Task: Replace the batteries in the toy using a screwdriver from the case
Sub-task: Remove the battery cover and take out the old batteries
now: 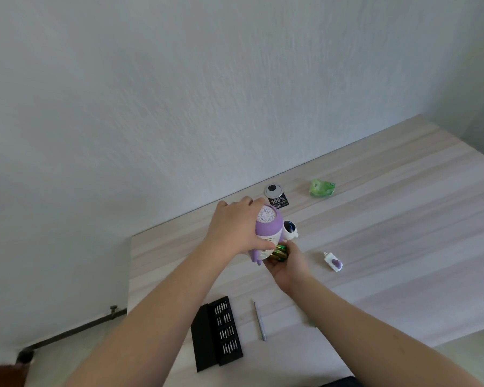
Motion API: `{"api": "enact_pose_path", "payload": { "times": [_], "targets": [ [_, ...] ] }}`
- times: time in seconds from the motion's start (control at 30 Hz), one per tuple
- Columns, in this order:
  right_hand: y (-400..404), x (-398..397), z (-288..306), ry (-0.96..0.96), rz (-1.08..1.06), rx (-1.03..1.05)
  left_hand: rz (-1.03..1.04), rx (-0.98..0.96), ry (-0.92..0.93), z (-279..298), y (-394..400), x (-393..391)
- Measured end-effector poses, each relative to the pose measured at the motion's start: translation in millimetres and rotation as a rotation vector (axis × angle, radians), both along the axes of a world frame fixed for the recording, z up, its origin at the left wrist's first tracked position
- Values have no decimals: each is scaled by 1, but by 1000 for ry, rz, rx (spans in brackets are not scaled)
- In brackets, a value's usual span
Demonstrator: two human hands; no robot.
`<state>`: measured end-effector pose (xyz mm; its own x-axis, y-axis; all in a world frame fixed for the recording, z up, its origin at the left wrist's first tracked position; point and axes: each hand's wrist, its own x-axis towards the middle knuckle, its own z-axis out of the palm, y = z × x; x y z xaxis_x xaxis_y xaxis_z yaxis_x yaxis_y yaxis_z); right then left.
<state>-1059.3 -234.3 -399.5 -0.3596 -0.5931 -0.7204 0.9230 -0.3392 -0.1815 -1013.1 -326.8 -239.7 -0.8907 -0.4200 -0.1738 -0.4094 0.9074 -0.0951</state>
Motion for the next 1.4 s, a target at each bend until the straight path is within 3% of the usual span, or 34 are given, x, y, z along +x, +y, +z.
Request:
{"api": "enact_pose_path", "payload": {
  "times": [0.23,0.5,1.03,1.23,1.4],
  "targets": [
    [-7,0,-5,9,79,14,98,126,38,-6,-19,11],
    [-6,-1,-8,-84,19,28,235,353,160,-26,-48,34],
    [-11,9,-21,-97,-39,49,651,955,647,-99,-62,120],
    [-19,18,-16,5,6,147,645,1111,655,-124,-69,131],
    [-23,16,-17,101,7,223,522,959,475,-136,-86,131]
  ]
}}
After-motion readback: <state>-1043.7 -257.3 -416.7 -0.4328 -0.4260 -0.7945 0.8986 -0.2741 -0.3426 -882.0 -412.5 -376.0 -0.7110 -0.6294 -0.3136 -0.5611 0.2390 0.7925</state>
